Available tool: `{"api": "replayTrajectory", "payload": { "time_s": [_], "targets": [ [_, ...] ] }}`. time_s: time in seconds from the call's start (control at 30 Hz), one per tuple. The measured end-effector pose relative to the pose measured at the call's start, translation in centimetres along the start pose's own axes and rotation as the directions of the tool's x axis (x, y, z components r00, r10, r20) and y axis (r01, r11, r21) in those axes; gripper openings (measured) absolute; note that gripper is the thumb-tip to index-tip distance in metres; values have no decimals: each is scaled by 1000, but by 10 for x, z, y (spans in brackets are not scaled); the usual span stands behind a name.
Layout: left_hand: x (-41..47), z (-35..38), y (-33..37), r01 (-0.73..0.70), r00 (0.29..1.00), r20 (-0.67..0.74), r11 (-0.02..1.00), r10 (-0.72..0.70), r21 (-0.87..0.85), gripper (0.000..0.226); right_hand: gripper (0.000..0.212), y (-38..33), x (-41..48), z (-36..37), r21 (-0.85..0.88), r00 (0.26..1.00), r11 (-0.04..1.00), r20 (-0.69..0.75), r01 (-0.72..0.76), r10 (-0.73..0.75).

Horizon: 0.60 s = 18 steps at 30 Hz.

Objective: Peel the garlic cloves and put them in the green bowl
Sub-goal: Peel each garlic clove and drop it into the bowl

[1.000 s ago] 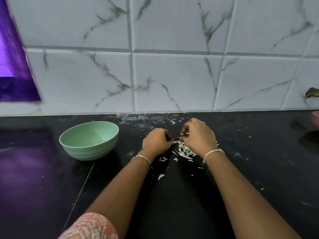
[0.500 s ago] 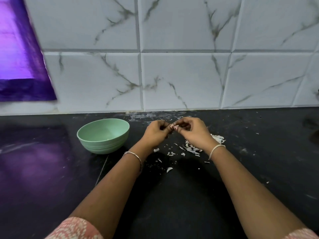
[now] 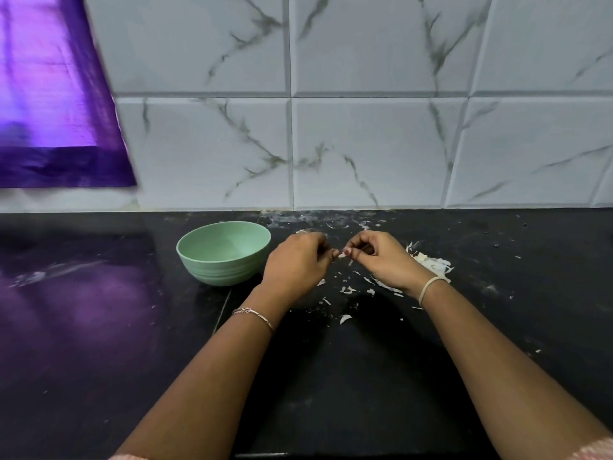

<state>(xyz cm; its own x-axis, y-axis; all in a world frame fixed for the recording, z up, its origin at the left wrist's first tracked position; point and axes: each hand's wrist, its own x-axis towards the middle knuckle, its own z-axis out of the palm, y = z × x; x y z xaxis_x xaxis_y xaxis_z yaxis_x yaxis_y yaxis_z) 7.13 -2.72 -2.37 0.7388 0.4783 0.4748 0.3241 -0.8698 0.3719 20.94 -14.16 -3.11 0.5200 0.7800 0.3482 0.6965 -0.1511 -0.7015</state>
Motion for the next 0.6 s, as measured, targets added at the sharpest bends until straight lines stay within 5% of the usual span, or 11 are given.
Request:
{"api": "replayTrajectory", "payload": {
  "time_s": [0.1, 0.2, 0.4, 0.6],
  "targets": [
    [-2, -11, 2, -44, 993, -90, 951, 75, 306, 25, 5, 0, -1, -1, -39, 1000, 999, -11, 7, -8],
    [-1, -24, -5, 98, 993, -103, 851, -52, 516, 53, 5, 0, -3, -1, -53, 1000, 998, 8, 26, -26],
    [-4, -37, -21, 298, 934, 1, 779, -358, 552, 81, 4, 2, -6, -2, -45, 1000, 999, 0, 16, -16],
    [-6, -37, -20, 238, 961, -3, 820, -277, 521, 65, 3, 1, -9, -1, -40, 999, 999, -32, 26, -28]
  ]
}}
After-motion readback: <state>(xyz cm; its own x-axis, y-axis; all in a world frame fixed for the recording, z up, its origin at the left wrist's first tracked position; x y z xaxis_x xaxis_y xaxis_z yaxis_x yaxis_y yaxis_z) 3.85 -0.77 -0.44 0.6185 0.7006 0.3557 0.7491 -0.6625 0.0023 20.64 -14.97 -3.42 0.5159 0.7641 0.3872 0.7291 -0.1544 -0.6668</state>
